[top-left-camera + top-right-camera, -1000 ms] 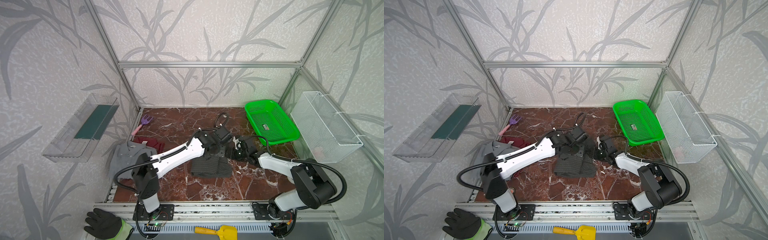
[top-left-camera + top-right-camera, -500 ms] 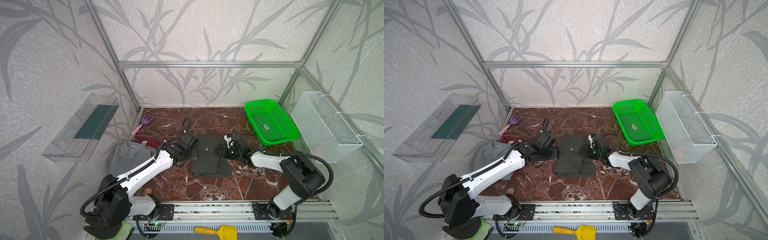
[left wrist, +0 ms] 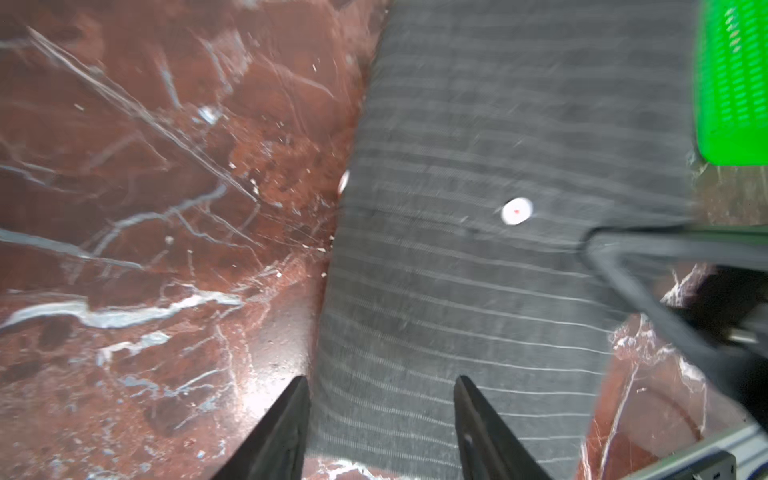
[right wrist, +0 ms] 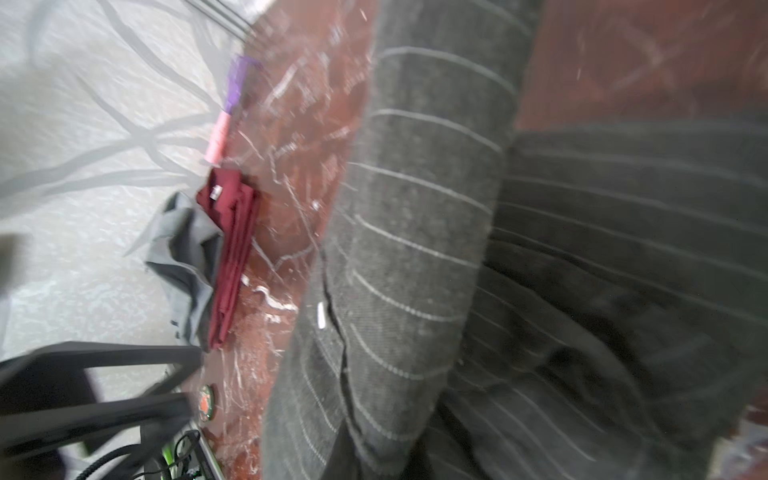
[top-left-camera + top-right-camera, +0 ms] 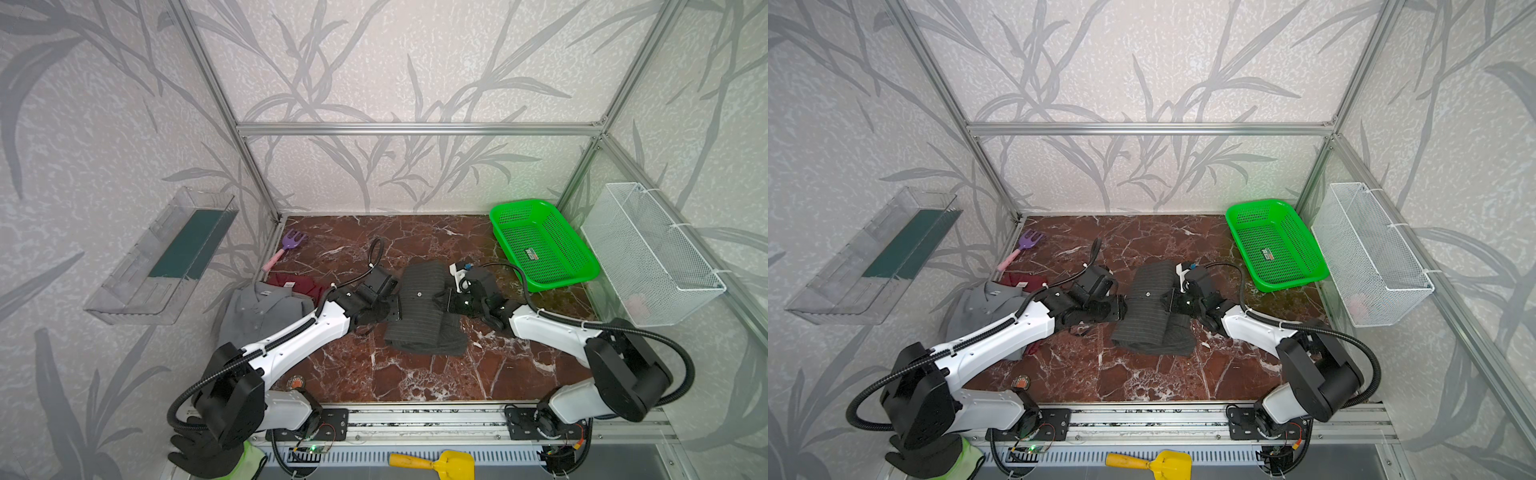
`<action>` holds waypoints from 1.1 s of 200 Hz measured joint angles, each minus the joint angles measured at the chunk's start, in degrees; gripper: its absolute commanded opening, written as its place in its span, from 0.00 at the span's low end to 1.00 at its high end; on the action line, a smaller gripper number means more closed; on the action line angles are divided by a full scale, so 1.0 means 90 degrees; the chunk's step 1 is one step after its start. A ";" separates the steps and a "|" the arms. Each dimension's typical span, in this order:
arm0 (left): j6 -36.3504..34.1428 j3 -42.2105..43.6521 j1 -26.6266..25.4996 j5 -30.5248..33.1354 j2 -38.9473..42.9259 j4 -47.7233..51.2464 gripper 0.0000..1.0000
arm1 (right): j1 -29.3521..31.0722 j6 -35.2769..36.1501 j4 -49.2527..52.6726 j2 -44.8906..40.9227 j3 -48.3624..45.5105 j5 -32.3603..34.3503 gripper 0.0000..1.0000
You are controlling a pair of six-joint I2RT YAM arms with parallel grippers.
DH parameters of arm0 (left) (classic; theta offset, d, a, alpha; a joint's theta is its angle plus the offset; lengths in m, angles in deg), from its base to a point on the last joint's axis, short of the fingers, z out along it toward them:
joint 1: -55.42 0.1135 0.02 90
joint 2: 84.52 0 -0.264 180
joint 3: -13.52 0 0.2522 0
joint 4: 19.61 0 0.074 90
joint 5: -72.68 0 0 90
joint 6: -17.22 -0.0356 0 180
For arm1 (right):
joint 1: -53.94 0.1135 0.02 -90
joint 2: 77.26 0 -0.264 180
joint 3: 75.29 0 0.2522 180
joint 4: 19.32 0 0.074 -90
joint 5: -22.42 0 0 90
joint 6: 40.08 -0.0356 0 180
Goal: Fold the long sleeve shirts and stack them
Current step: 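Grasp the folded shirt's edges with both grippers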
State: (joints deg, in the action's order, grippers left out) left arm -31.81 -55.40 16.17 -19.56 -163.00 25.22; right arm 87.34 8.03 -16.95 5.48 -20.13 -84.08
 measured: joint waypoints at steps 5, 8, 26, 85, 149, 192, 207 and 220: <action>0.0000 -0.0053 -0.0002 -0.0058 -0.0112 0.0022 0.57 | -0.0034 0.0019 0.0034 -0.0092 -0.0005 0.0012 0.00; 0.0000 -0.0102 -0.0005 -0.0095 -0.0206 0.0041 0.57 | -0.0061 0.0027 0.0046 -0.0134 -0.0019 0.0017 0.00; 0.0000 -0.0393 -0.0036 -0.0204 -0.0704 0.0097 0.57 | -0.0257 0.0068 0.0117 -0.0299 -0.0185 0.0073 0.00; 0.0095 -0.1212 -0.0469 -0.0461 -0.1727 0.0070 0.57 | -0.0617 -0.0066 0.0658 -0.0869 -0.1003 0.0311 0.00; 0.0029 -0.2747 -0.0874 -0.0646 -0.2900 0.0051 0.57 | -0.0665 -0.0126 0.1746 -0.1933 -0.1355 0.1018 0.70; 0.0007 -0.3026 -0.1168 -0.0753 -0.3281 0.0199 0.57 | -0.1066 0.0061 0.2841 -0.3065 -0.1333 0.1275 0.78; 0.0032 -0.3011 -0.1246 -0.0806 -0.3351 0.0187 0.57 | -0.1338 0.0097 0.2871 -0.3094 -0.1370 0.1149 0.78; 0.0095 -0.2948 -0.1336 -0.0869 -0.3398 0.0148 0.57 | -0.1622 0.0107 0.2688 -0.2956 -0.1537 0.0896 0.78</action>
State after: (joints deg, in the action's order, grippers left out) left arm -30.95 -81.93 4.15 -27.39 -193.57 26.55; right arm 72.74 8.99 7.24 -21.12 -33.96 -76.01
